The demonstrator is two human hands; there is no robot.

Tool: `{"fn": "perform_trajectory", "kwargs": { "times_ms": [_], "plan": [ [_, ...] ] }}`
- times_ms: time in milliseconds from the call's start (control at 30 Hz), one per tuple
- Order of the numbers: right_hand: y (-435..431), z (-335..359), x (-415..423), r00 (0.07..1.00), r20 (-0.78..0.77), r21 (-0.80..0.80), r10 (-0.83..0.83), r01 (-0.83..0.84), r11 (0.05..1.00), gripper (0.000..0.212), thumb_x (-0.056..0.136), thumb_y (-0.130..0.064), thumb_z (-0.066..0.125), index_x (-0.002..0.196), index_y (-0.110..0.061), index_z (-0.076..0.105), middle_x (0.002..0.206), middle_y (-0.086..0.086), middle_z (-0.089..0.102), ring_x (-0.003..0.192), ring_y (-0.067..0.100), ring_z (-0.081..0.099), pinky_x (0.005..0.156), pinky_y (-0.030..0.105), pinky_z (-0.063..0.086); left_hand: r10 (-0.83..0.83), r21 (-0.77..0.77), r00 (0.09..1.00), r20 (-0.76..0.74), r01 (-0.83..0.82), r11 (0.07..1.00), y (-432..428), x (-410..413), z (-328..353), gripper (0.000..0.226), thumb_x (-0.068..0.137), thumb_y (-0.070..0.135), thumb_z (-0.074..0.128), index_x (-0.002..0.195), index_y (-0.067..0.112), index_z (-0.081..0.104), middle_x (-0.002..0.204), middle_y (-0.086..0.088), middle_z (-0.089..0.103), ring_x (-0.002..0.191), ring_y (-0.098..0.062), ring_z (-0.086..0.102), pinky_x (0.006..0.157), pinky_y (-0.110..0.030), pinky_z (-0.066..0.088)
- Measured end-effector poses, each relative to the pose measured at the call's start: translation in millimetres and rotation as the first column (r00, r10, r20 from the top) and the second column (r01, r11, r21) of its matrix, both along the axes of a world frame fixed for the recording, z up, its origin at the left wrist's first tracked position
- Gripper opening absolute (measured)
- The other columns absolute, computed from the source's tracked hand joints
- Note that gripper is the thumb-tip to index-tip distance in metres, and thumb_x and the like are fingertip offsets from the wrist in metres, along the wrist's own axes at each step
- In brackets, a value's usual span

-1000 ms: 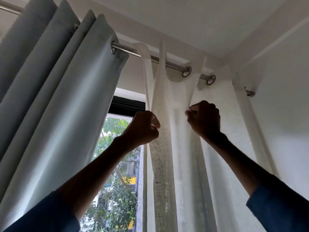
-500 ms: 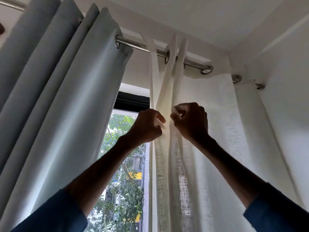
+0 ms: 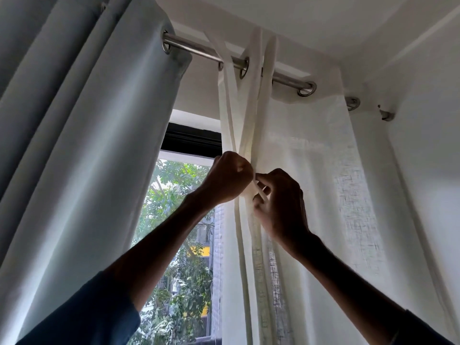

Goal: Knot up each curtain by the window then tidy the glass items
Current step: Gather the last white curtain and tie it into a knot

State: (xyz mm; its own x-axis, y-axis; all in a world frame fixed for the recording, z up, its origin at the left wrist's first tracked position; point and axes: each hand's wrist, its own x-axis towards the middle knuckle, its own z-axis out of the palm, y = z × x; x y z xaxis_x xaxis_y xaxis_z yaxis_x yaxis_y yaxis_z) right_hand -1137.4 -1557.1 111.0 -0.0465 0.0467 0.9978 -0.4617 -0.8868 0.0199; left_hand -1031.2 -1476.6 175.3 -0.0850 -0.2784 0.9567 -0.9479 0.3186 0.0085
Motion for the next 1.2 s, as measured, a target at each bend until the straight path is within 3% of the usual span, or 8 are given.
{"fn": "perform_trajectory", "kwargs": {
  "times_ms": [167,367,567,700,800,933,1000,1200],
  "plan": [
    [5,-6,3,0.998,-0.06,-0.097,-0.02,0.014,0.995,0.01,0.084,-0.011,0.068,0.088,-0.019,0.063,0.079,-0.009,0.05,0.069,0.003,0.044,0.062,0.006,0.029,0.02,-0.037,0.995,-0.093,-0.023,0.999,-5,-11,1,0.059,0.089,0.04,0.064,0.046,0.007,0.041,0.047,-0.009,0.034,0.047,-0.02,0.033,0.051,-0.029,0.025],
    [-7,-13,-20,0.985,-0.169,-0.068,0.031,-0.043,0.997,0.031,0.1,-0.043,0.047,0.083,-0.025,0.065,0.082,-0.014,0.056,0.071,0.001,0.057,0.066,0.019,0.048,0.093,-0.104,0.988,-0.127,-0.106,0.989,-19,-6,-2,0.029,0.08,0.014,0.066,0.061,-0.007,0.058,0.059,-0.018,0.053,0.067,-0.031,0.046,0.064,-0.033,0.031],
    [-45,-1,-69,0.977,0.149,0.019,-0.151,0.15,0.989,0.016,0.09,-0.031,0.064,0.1,-0.02,0.069,0.105,-0.003,0.061,0.103,0.017,0.057,0.076,0.025,0.042,0.116,-0.187,0.991,-0.073,-0.128,0.974,-36,0,-13,0.016,0.086,0.018,0.065,0.083,0.004,0.057,0.078,-0.005,0.053,0.085,-0.032,0.047,0.075,-0.027,0.03],
    [-80,19,-108,0.911,0.312,0.322,-0.269,0.165,0.932,0.071,0.084,-0.041,0.073,0.138,-0.005,0.045,0.14,0.018,0.046,0.133,0.037,0.038,0.103,0.047,0.039,0.085,-0.213,0.995,-0.044,-0.093,0.973,-33,-4,-23,0.033,0.092,0.02,0.063,0.121,0.007,0.056,0.114,-0.011,0.062,0.105,-0.029,0.044,0.076,-0.03,0.031],
    [-102,34,-124,0.931,0.311,0.545,-0.193,-0.008,0.839,0.092,0.082,-0.05,0.076,0.144,0.004,0.034,0.139,0.027,0.049,0.132,0.044,0.043,0.105,0.051,0.039,0.004,-0.239,0.999,-0.035,-0.012,0.971,-31,-6,-26,0.042,0.092,0.019,0.064,0.131,0.015,0.048,0.105,-0.008,0.063,0.089,-0.021,0.04,0.076,-0.032,0.037],
    [-99,41,-118,0.955,0.28,0.521,-0.098,-0.065,0.851,0.028,0.087,-0.037,0.073,0.091,-0.011,0.065,0.096,0.016,0.066,0.109,0.04,0.061,0.09,0.041,0.046,-0.042,-0.286,0.997,0.061,0.058,0.956,-31,-9,-28,0.062,0.09,0.009,0.066,0.143,0.019,0.034,0.057,-0.001,0.049,0.058,-0.015,0.048,0.073,-0.04,0.049],
    [-91,42,-109,0.957,0.259,0.442,-0.13,0.002,0.897,0.039,0.088,-0.027,0.066,0.057,-0.017,0.044,0.065,0.007,0.051,0.087,0.042,0.063,0.07,0.036,0.041,-0.047,-0.297,0.995,0.089,0.072,0.952,-31,-9,-29,0.071,0.092,0.008,0.062,0.15,0.026,0.026,0.049,0.003,0.042,0.047,-0.014,0.049,0.06,-0.039,0.052],
    [-44,46,-73,0.965,0.124,0.192,-0.229,0.203,0.96,0.029,0.092,-0.015,0.057,0.063,-0.01,0.058,0.08,0.02,0.067,0.081,0.043,0.063,0.066,0.033,0.036,0.059,-0.308,0.976,0.212,0.01,0.951,-38,3,-26,0.016,0.094,0.009,0.055,0.103,0.013,0.068,0.078,-0.003,0.073,0.065,-0.013,0.068,0.065,-0.036,0.056]
  ]
}}
